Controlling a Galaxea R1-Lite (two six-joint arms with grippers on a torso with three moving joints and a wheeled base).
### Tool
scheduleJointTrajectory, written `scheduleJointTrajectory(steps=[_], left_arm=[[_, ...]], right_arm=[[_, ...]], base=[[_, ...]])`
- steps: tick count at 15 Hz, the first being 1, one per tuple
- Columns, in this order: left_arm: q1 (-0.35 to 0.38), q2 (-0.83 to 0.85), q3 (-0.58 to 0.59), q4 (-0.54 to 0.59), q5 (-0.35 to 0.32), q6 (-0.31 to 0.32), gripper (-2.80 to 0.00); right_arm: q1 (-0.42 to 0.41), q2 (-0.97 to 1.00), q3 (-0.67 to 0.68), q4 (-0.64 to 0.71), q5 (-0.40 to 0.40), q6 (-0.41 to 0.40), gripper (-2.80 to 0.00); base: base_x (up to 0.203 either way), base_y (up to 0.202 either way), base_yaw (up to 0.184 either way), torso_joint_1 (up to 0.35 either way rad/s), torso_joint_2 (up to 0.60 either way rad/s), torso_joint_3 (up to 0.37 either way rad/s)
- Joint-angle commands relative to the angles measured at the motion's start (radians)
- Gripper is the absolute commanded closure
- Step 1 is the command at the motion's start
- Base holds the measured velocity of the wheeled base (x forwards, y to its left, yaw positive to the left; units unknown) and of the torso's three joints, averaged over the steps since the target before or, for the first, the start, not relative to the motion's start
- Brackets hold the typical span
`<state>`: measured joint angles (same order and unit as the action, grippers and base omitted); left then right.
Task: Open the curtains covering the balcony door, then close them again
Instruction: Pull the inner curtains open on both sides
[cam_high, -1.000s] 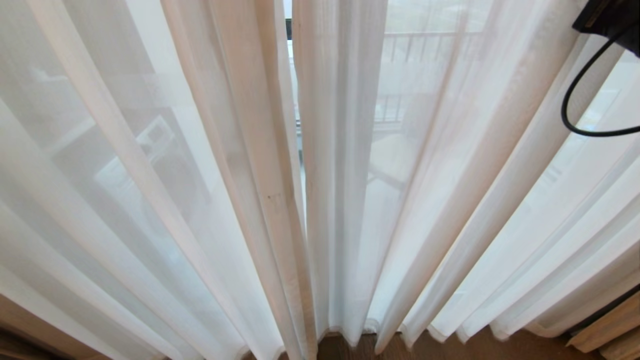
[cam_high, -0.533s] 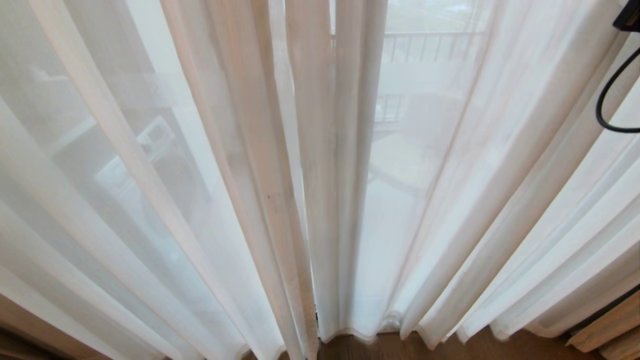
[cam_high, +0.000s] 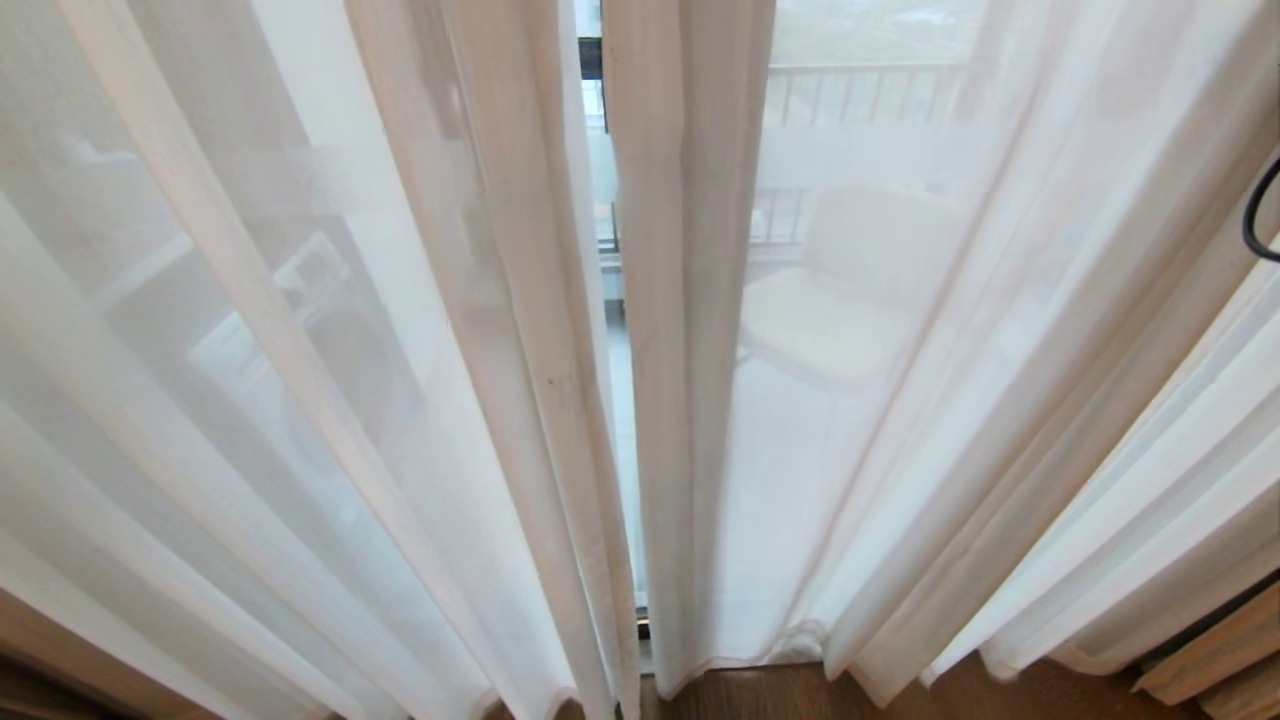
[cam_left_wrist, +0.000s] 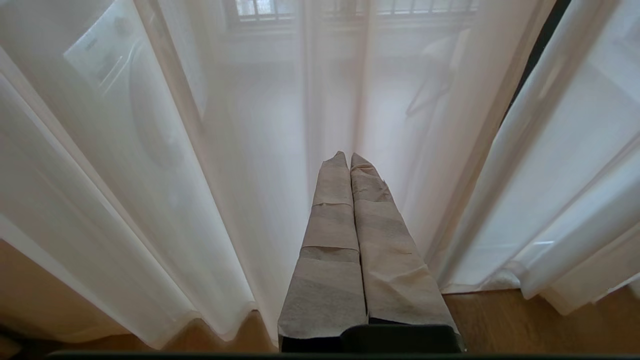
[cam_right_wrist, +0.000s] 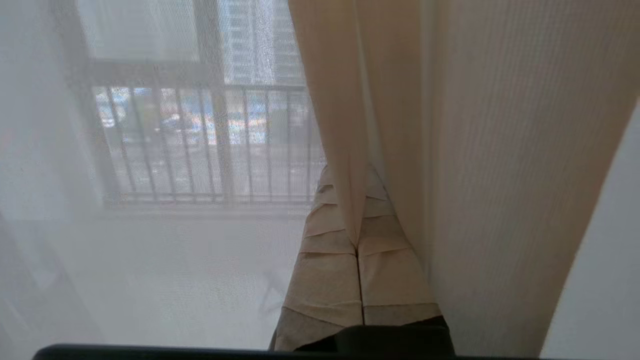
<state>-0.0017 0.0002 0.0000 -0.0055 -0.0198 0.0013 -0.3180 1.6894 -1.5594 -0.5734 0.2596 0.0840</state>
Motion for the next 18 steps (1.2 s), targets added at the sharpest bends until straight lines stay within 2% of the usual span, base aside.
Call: scheduleJointTrajectory(steps=[1, 6, 14, 18], left_arm=[[0.000, 0.000, 0.000, -0.001, 0.000, 0.000, 0.00], [-0.001, 0.000, 0.000, -0.001, 0.000, 0.000, 0.00], [-0.001, 0.000, 0.000, -0.001, 0.000, 0.000, 0.00], [0.000, 0.000, 0.000, -0.001, 0.000, 0.000, 0.00]], right_arm=[[-0.037, 0.006, 0.001, -0.003, 0.003, 0.000, 0.00], [-0.061, -0.012, 0.035, -0.015, 0.003, 0.000, 0.00], [0.007, -0.081, 0.125, -0.019, 0.003, -0.001, 0.00], [0.020, -0.093, 0.125, -0.018, 0.004, 0.000, 0.00]], base=[[0.000, 0.000, 0.000, 0.000, 0.00, 0.000], [0.000, 0.000, 0.000, 0.000, 0.00, 0.000], [0.000, 0.000, 0.000, 0.000, 0.00, 0.000], [0.000, 0.000, 0.000, 0.000, 0.00, 0.000]])
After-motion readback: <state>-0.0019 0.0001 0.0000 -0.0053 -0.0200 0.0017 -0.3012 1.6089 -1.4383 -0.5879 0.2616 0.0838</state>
